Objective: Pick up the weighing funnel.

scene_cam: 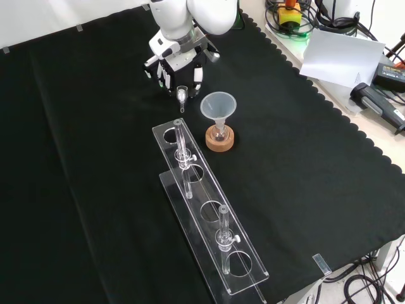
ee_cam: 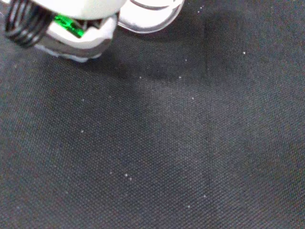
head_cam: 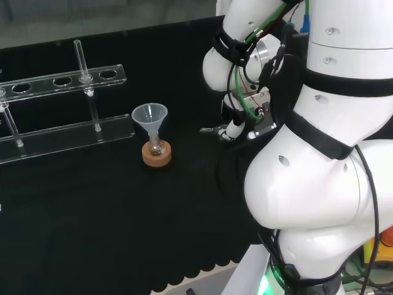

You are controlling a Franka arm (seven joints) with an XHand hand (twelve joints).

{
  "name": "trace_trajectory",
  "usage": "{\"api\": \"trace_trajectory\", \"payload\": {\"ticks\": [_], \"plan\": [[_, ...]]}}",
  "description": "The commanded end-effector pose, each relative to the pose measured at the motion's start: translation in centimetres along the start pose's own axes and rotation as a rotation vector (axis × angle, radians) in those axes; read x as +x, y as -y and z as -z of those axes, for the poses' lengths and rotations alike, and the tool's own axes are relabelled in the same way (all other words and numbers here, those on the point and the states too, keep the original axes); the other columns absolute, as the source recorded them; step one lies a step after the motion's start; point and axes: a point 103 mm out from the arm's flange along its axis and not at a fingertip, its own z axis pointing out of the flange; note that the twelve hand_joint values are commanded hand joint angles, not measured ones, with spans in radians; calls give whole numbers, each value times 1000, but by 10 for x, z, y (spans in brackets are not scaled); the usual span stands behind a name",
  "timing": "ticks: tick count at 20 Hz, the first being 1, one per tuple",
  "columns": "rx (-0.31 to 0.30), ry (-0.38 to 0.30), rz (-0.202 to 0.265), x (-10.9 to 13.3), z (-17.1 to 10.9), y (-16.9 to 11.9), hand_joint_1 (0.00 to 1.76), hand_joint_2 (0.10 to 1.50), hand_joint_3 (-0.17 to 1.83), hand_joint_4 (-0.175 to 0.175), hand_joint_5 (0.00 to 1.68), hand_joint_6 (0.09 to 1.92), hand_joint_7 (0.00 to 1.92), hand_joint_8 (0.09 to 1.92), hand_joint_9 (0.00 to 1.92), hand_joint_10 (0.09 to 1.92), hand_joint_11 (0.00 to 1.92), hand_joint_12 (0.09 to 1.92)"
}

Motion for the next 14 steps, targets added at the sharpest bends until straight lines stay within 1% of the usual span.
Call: {"api": "trace_trajectory", "payload": {"ticks": [1, 8, 14], "plan": [[-6, 0, -6, 0, 0, 0, 1123, 717, 454, 175, 1406, 327, 1426, 310, 993, 265, 0, 1423], [-9, -1, -10, 0, -2, 2, 1128, 697, 484, 175, 1425, 300, 1443, 301, 1007, 256, 0, 1426], [-24, 0, -12, 0, -1, 3, 1133, 671, 522, 175, 1447, 269, 1468, 285, 1023, 242, 0, 1434]]}}
